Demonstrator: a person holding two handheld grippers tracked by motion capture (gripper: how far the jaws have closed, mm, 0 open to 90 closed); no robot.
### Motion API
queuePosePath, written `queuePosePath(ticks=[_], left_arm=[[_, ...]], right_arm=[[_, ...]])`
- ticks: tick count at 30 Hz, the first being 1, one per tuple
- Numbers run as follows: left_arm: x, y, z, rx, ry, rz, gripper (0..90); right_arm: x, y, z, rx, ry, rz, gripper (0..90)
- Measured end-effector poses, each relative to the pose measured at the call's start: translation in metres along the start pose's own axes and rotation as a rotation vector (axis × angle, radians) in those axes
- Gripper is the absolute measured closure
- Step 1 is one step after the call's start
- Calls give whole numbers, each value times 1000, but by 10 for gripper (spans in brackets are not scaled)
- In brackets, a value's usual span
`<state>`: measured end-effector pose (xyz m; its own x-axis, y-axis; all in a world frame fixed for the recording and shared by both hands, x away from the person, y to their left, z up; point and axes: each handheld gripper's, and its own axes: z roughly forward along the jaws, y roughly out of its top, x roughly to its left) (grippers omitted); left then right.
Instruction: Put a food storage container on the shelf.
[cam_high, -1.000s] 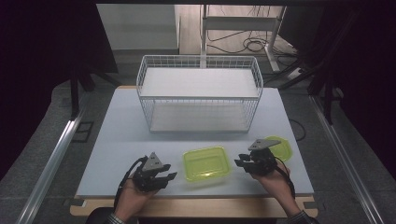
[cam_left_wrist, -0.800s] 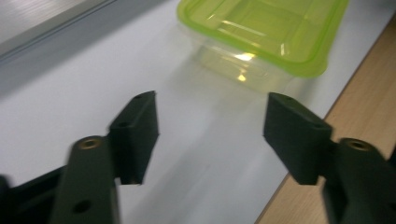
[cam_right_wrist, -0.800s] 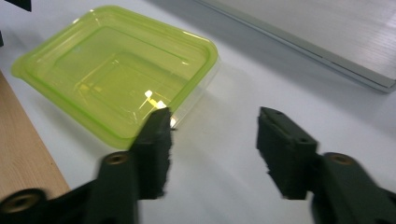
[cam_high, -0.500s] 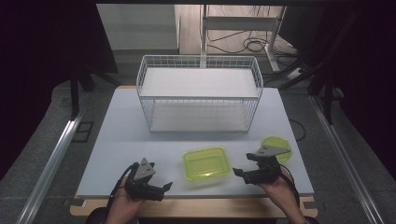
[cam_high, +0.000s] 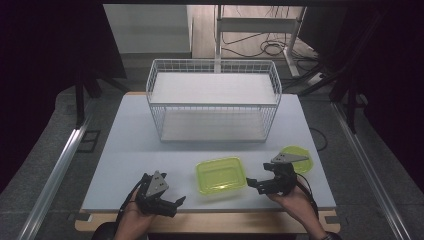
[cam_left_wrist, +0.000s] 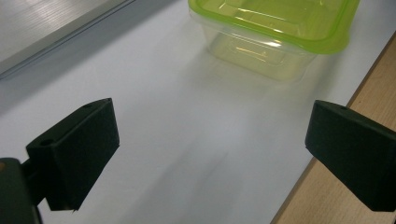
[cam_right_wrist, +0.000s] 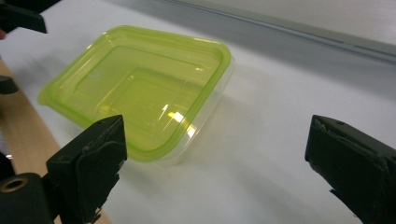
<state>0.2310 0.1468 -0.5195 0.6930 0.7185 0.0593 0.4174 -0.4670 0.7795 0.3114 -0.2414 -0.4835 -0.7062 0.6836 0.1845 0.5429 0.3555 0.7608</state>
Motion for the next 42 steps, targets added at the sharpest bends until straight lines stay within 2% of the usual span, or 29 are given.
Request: queuePosePath(ticks=[3, 4, 5, 6, 9, 13, 17, 21, 24, 28, 29, 32, 35, 38, 41, 42], left_arm=[[-1, 0, 1, 2, 2, 4, 30], [-1, 0, 1, 2, 2, 4, 30], [-1, 0, 1, 1, 3, 6, 30], [-1, 0, 1, 2, 2, 5, 30], [-1, 0, 2, 6, 2, 12, 30], [-2, 0, 3, 9, 3, 22, 30], [-3, 0, 3, 12, 5, 28, 30], [-4, 0, 4, 17, 4, 37, 30], [-4, 0, 4, 17, 4, 41, 30], [-6, 0, 5, 21, 4, 50, 31], [-6, 0, 5, 21, 4, 50, 31], [-7, 0, 6, 25, 3, 58, 31], [-7, 0, 6, 26, 6, 63, 31], [-7, 0, 6, 26, 7, 66, 31], [-7, 0, 6, 26, 7, 67, 31], [-7, 0, 6, 26, 7, 67, 31]], right_arm=[[-2, 4, 3, 11, 24, 22, 145], [-2, 4, 3, 11, 24, 22, 145], [-3, 7, 5, 16, 46, 40, 181], [-6, 11, 7, 28, 80, 91, 266], [-11, 16, 11, 43, 132, 155, 326], [-15, 21, 18, 81, 144, 163, 427], [-17, 24, 27, 111, 150, 170, 469], [-20, 29, 40, 146, 167, 233, 540], [-23, 30, 44, 155, 179, 250, 572], [-27, 30, 52, 183, 192, 285, 688], [-27, 30, 52, 183, 192, 285, 688], [-31, 30, 53, 180, 239, 346, 760], [-31, 32, 52, 172, 312, 352, 799], [-29, 34, 51, 174, 313, 343, 804], [-30, 34, 48, 159, 353, 375, 812], [-30, 34, 47, 151, 350, 374, 813]])
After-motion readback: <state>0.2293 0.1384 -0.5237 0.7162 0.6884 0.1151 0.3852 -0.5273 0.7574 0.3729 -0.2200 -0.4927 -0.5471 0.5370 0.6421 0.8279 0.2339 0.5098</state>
